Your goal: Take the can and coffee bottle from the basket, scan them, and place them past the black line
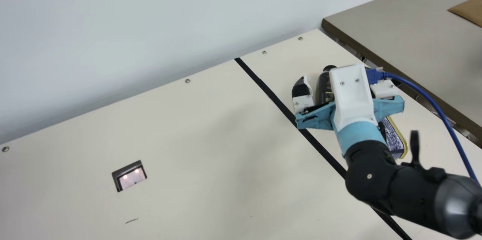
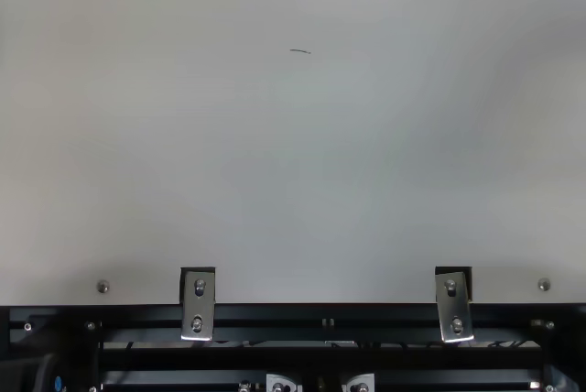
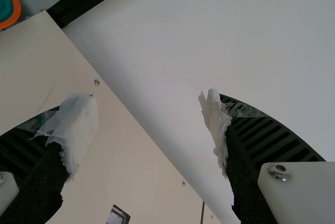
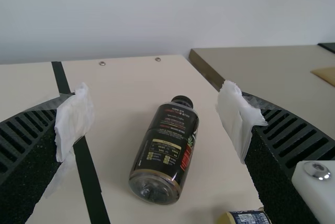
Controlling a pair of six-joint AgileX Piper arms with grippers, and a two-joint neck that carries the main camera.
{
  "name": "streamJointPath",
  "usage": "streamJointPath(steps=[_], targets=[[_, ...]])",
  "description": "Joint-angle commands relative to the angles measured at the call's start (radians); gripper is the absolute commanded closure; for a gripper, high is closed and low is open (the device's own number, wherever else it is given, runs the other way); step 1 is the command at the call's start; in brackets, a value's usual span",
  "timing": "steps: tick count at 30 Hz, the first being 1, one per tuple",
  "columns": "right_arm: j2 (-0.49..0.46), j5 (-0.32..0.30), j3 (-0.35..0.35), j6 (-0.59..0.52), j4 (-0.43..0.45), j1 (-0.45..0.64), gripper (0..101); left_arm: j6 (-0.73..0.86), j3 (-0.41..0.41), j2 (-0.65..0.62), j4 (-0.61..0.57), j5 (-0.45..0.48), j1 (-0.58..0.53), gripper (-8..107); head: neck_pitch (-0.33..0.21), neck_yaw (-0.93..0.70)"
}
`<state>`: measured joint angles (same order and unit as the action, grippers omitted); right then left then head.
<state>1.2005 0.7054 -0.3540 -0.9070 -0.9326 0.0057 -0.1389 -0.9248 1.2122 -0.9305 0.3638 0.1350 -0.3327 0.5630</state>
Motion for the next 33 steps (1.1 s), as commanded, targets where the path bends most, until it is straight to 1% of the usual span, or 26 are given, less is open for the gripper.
streamJointPath(steps=[1, 3, 6, 9, 11, 15, 21, 27, 33], targets=[[-0.044, -0.133, -0.034, -0.164, -0.112, -0.003, 0, 0.0, 0.0, 0.0, 0.0, 0.0, 0.0, 9, -0.028, 0.02], [-0.06, -0.188, -0.06, -0.245, -0.182, -0.004, 0, 0.0, 0.0, 0.0, 0.0, 0.0, 0.0, 9, -0.028, 0.02], [-0.068, -0.252, -0.094, -0.362, -0.292, -0.006, 0, 0.0, 0.0, 0.0, 0.0, 0.0, 0.0, 9, -0.028, 0.02], [-0.078, -0.293, -0.12, -0.457, -0.392, -0.027, 0, 0.0, 0.0, 0.0, 0.0, 0.0, 0.0, 9, -0.028, 0.02], [-0.084, -0.308, -0.133, -0.516, -0.456, -0.053, 0, 0.0, 0.0, 0.0, 0.0, 0.0, 0.0, 9, -0.028, 0.02], [-0.102, -0.308, -0.152, -0.619, -0.589, -0.128, 0, 0.0, 0.0, 0.0, 0.0, 0.0, 0.0, 9, -0.028, 0.02], [-0.149, -0.243, -0.192, -0.778, -0.808, -0.286, 0, 0.0, 0.0, 0.0, 0.0, 0.0, 0.0, 9, -0.028, 0.02], [-0.144, -0.2, -0.206, -0.715, -0.812, -0.406, 0, 0.0, 0.0, 0.0, 0.0, 0.0, 0.0, 9, -0.028, 0.02], [-0.13, -0.183, -0.208, -0.665, -0.812, -0.472, 0, 0.0, 0.0, 0.0, 0.0, 0.0, 0.0, 9, -0.028, 0.02]])
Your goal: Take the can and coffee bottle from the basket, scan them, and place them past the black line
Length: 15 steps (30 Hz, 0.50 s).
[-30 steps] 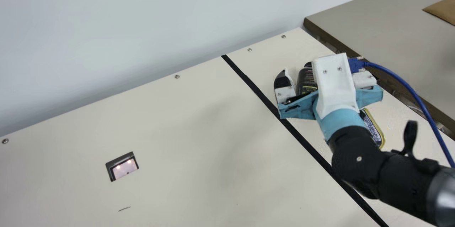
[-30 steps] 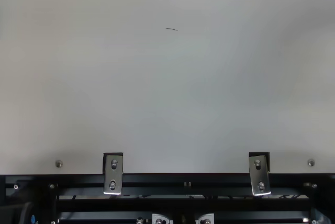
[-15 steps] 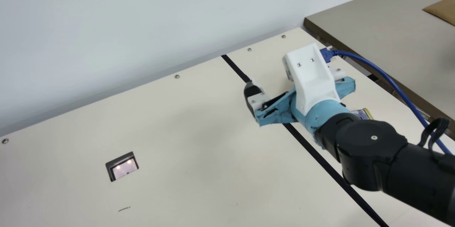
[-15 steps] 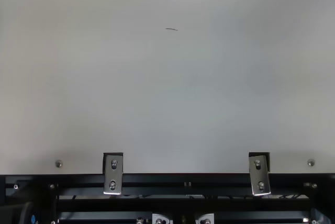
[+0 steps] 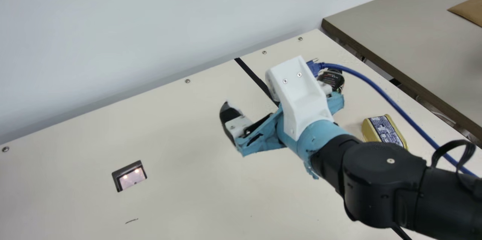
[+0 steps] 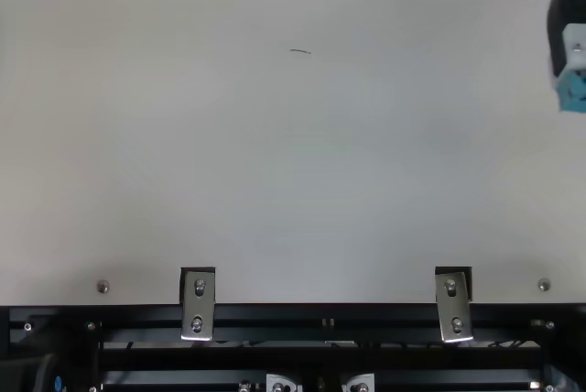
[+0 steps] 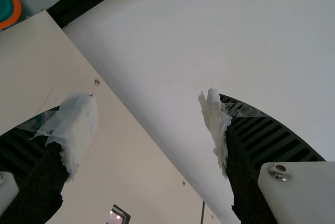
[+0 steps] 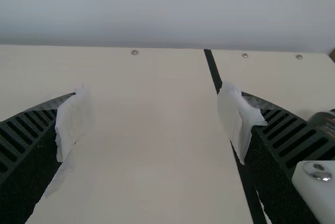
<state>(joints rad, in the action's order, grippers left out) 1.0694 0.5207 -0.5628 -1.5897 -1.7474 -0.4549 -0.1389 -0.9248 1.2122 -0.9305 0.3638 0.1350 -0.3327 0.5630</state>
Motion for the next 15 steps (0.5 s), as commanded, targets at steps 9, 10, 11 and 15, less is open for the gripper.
streamJointPath(steps=[9, 10, 11, 15], targets=[[-0.013, 0.008, -0.006, 0.056, 0.002, -0.002, 0, 0.0, 0.0, 0.0, 0.0, 0.0, 0.0, 9, -0.028, 0.02], [-0.013, 0.007, -0.006, 0.06, 0.002, -0.001, 0, 0.0, 0.0, 0.0, 0.0, 0.0, 0.0, 9, -0.028, 0.02], [-0.013, 0.011, -0.006, 0.06, 0.001, -0.001, 0, 0.0, 0.0, 0.0, 0.0, 0.0, 0.0, 9, -0.028, 0.02], [0.005, 0.017, 0.001, 0.118, 0.047, -0.013, 0, 0.0, 0.0, 0.0, 0.0, 0.0, 0.0, 9, -0.028, 0.02]])
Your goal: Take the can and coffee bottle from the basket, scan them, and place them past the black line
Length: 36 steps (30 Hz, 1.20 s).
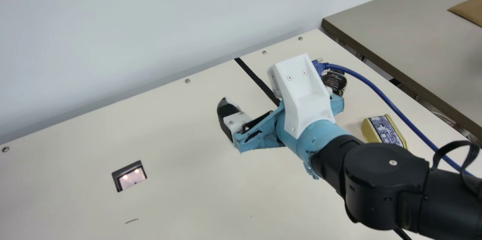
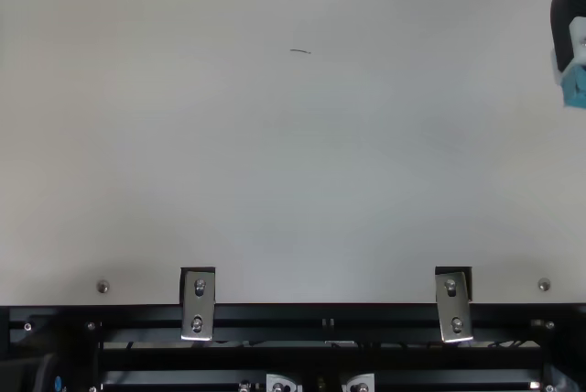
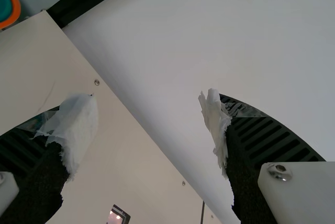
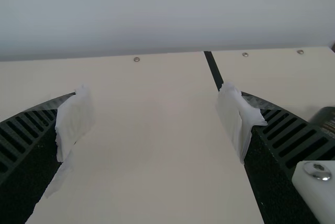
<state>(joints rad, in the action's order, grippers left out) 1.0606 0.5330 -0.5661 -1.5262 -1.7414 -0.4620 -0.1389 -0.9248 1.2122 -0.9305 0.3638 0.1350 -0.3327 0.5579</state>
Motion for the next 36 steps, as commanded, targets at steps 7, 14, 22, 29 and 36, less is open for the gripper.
streamJointPath(steps=[7, 14, 22, 29, 36], targets=[[0.15, 0.129, -0.078, 0.207, 0.32, -0.073, 0, 0.0, 0.0, 0.0, 0.0, 0.0, 0.0, 9, -0.028, 0.025], [0.356, 0.305, -0.15, 0.23, 0.609, -0.114, 0, 0.0, 0.0, 0.0, 0.0, 0.0, 0.0, 9, -0.028, 0.025], [0.375, 0.387, -0.167, 0.038, 0.68, -0.093, 0, 0.0, 0.0, 0.0, 0.0, 0.0, 0.0, 9, -0.028, 0.025], [0.358, 0.34, -0.203, 0.008, 0.625, -0.072, 0, 0.0, 0.0, 0.0, 0.0, 0.0, 0.0, 9, -0.028, 0.025], [0.361, 0.32, -0.218, 0.0, 0.563, -0.067, 0, 0.0, 0.0, 0.0, 0.0, 0.0, 0.0, 9, -0.028, 0.025]])
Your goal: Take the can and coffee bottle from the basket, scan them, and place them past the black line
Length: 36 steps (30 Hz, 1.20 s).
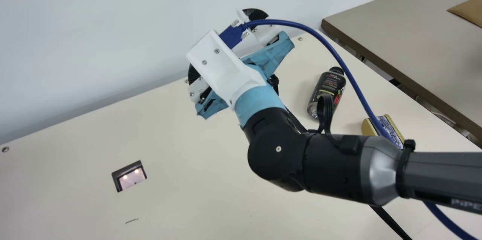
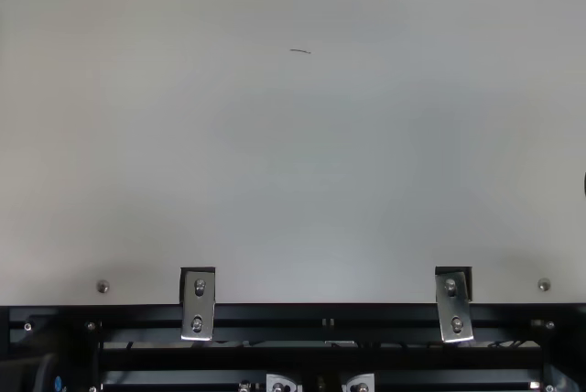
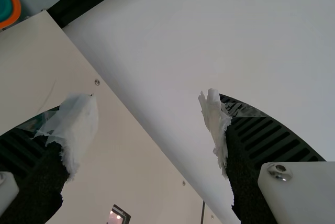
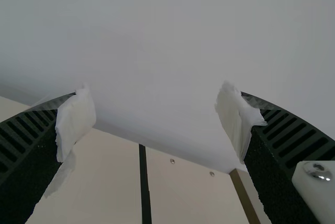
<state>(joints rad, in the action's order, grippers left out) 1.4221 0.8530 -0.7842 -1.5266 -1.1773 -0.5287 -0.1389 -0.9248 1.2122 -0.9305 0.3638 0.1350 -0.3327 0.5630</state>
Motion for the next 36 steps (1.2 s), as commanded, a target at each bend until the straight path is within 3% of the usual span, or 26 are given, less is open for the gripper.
streamJointPath(steps=[1, 5, 14, 19, 22, 23, 27, 29, 30, 36], targets=[[0.01, 0.004, 0.012, 0.031, 0.023, 0.005, 0, 0.0, 0.0, 0.0, 0.0, 0.0, 0.0, 9, -0.028, 0.02], [-0.003, -0.113, 0.012, 0.069, -0.051, 0.009, 0, 0.0, 0.0, 0.0, 0.0, 0.0, 0.0, 9, -0.028, 0.02], [-0.088, -0.58, 0.014, 0.138, -0.271, 0.083, 0, 0.0, 0.0, 0.0, 0.0, 0.0, 0.0, 9, -0.028, 0.02], [-0.113, -0.764, 0.034, 0.126, -0.339, 0.128, 0, 0.0, 0.0, 0.0, 0.0, 0.0, 0.0, 9, -0.028, 0.02], [-0.116, -0.805, 0.051, 0.13, -0.323, 0.141, 0, 0.0, 0.0, 0.0, 0.0, 0.0, 0.0, 9, -0.028, 0.02], [-0.118, -0.703, 0.045, 0.129, -0.333, 0.138, 0, 0.0, 0.0, 0.0, 0.0, 0.0, 0.0, 9, -0.028, 0.02], [-0.118, -0.796, 0.052, 0.129, -0.328, 0.141, 0, 0.0, 0.0, 0.0, 0.0, 0.0, 0.0, 9, -0.028, 0.02], [-0.118, -0.804, 0.052, 0.129, -0.324, 0.141, 0, 0.0, 0.0, 0.0, 0.0, 0.0, 0.0, 9, -0.028, 0.02], [-0.116, -0.797, 0.054, 0.193, -0.262, 0.135, 0, 0.0, 0.0, 0.0, 0.0, 0.0, 0.0, 9, -0.028, 0.02], [-0.127, -0.795, 0.04, 0.304, -0.248, 0.16, 0, 0.0, 0.0, 0.0, 0.0, 0.0, 0.0, 9, -0.028, 0.02]])
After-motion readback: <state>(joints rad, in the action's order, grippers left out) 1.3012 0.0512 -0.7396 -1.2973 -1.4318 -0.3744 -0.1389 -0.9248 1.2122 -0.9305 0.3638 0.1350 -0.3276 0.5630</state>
